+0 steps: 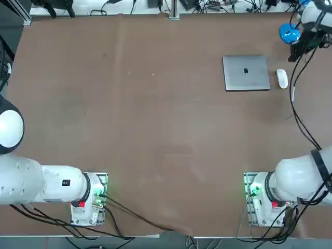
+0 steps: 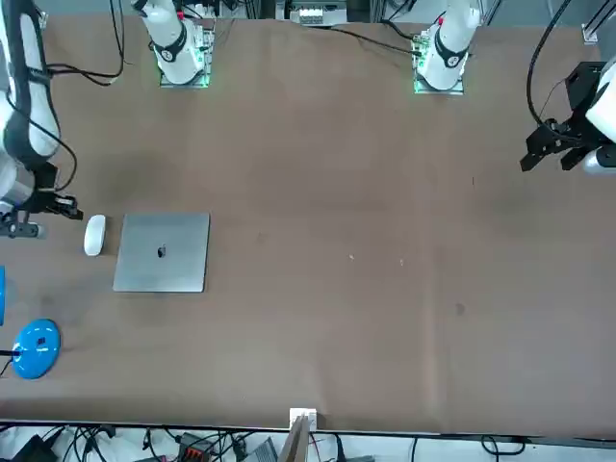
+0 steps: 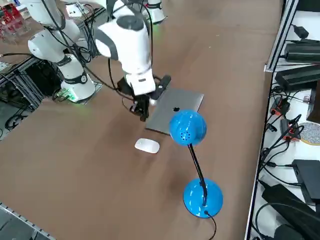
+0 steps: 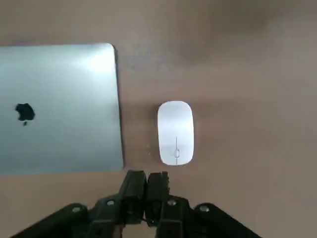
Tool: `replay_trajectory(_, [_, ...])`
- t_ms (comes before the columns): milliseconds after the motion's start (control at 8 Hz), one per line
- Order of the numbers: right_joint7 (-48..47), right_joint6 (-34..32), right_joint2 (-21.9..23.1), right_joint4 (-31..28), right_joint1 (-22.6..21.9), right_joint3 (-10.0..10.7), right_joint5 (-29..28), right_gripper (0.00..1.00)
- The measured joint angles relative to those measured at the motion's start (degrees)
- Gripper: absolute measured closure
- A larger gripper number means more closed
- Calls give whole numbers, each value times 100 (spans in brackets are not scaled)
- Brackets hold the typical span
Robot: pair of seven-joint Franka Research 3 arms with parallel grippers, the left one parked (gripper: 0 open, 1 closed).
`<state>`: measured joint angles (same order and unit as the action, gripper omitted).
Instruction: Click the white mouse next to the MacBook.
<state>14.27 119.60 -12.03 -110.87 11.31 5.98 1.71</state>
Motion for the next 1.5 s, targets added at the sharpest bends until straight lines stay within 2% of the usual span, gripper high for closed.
replay_trajectory(125, [-61, -476, 97, 326, -72, -3, 0, 85])
replay_trajectory(375, [-189, -1414, 244, 1050, -186, -6, 0, 52])
replay_trajectory(750, [-565, -1952, 579, 1533, -452, -22, 0, 1])
replay_trajectory(1500, [-923, -2781, 1471, 1583, -1044, -70, -7, 0])
